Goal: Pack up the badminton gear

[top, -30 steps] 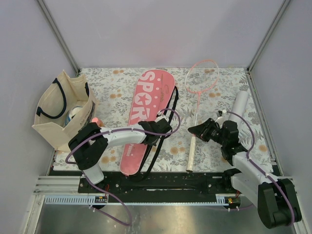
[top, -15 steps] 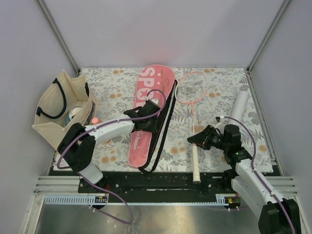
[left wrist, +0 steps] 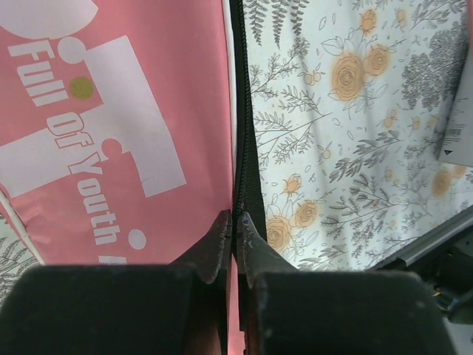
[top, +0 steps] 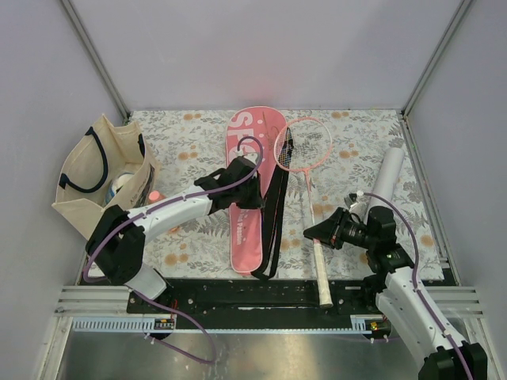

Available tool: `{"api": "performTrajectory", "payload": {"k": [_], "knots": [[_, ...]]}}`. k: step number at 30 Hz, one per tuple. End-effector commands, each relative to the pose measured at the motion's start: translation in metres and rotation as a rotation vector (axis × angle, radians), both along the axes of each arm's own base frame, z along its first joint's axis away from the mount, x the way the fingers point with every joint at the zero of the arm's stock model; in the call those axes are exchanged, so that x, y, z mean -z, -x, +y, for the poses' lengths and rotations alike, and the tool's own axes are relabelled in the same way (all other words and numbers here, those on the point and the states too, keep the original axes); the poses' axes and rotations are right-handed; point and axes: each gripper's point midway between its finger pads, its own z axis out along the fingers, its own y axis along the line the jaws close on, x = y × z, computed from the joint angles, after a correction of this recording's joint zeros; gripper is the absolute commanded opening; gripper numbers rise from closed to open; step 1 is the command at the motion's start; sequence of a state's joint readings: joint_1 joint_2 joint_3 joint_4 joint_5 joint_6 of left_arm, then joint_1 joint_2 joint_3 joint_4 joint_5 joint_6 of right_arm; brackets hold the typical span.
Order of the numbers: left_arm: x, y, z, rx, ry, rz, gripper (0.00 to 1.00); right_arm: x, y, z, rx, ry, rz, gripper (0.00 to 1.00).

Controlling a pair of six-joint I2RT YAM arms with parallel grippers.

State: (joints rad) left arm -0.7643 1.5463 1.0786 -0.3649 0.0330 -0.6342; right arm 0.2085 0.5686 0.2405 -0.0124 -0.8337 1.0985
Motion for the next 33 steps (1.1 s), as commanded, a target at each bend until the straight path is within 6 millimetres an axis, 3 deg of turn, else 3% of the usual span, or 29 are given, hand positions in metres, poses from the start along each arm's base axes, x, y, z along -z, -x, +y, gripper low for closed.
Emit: {"api": "performTrajectory", "payload": {"k": [1, 9, 18, 26, 33], "knots": [[-0.043, -0.009, -0.018, 0.000, 0.149, -0.075, 0.00, -0.001, 0.005, 0.000, -0.022, 0.008, 0.027, 0.00], [-0.039, -0.010, -0.015, -0.020, 0.139, -0.067, 0.00, -0.005, -0.003, -0.005, 0.085, -0.034, 0.019, 0.00], [-0.040, -0.010, -0.015, -0.020, 0.145, -0.079, 0.00, 0.015, -0.009, -0.004, 0.089, -0.026, 0.031, 0.00], [-0.038, -0.008, -0.017, -0.003, 0.152, -0.081, 0.00, -0.003, -0.005, 0.005, -0.021, -0.060, -0.034, 0.00], [-0.038, -0.009, -0.017, -0.003, 0.157, -0.084, 0.00, -0.005, 0.000, 0.001, -0.001, -0.010, -0.041, 0.00]]}}
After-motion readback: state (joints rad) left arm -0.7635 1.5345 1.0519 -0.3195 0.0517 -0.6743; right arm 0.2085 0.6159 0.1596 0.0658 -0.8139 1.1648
